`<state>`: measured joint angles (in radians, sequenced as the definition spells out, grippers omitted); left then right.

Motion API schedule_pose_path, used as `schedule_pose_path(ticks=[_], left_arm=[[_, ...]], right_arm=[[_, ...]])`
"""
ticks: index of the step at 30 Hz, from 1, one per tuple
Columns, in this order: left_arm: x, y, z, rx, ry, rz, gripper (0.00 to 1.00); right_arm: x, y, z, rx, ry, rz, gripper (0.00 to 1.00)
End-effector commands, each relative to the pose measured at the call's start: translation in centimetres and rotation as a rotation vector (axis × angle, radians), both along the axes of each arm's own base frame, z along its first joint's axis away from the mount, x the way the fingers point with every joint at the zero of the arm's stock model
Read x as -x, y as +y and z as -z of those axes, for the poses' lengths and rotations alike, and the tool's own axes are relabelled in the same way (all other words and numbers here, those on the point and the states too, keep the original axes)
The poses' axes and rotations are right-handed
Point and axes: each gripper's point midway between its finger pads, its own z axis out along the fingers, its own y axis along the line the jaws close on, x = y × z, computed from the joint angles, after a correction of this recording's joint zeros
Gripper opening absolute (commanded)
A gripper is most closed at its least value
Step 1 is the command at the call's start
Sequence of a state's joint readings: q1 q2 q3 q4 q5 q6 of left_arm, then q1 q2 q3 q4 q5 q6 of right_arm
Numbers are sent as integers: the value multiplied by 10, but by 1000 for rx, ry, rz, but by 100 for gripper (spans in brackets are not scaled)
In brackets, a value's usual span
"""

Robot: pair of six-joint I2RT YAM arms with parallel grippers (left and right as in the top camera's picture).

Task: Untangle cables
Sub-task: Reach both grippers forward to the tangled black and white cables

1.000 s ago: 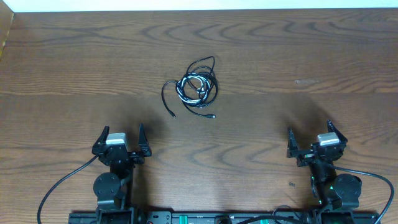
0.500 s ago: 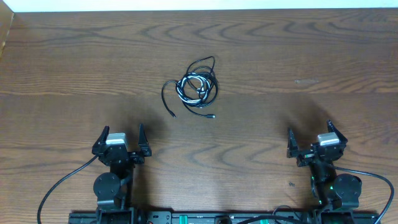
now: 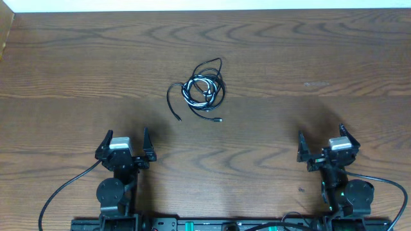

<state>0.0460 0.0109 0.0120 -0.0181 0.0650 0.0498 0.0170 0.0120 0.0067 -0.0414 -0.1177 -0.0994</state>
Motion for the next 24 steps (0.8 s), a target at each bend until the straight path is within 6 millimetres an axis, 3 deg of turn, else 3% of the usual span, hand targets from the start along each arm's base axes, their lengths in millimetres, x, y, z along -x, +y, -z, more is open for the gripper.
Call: schedule_pose_path(ticks=[1, 5, 12, 24], left_arm=[[1, -11, 12, 12, 42, 64, 95], [3, -26, 5, 21, 27, 152, 95], [4, -36, -21, 27, 14, 211, 95], [-15, -56, -64, 68, 139, 336, 95]], right_arm=[[2, 10, -6, 3, -25, -60, 99], [3, 16, -10, 3, -41, -97, 99], [6, 23, -20, 3, -66, -140, 99], [4, 27, -52, 3, -63, -160, 99]])
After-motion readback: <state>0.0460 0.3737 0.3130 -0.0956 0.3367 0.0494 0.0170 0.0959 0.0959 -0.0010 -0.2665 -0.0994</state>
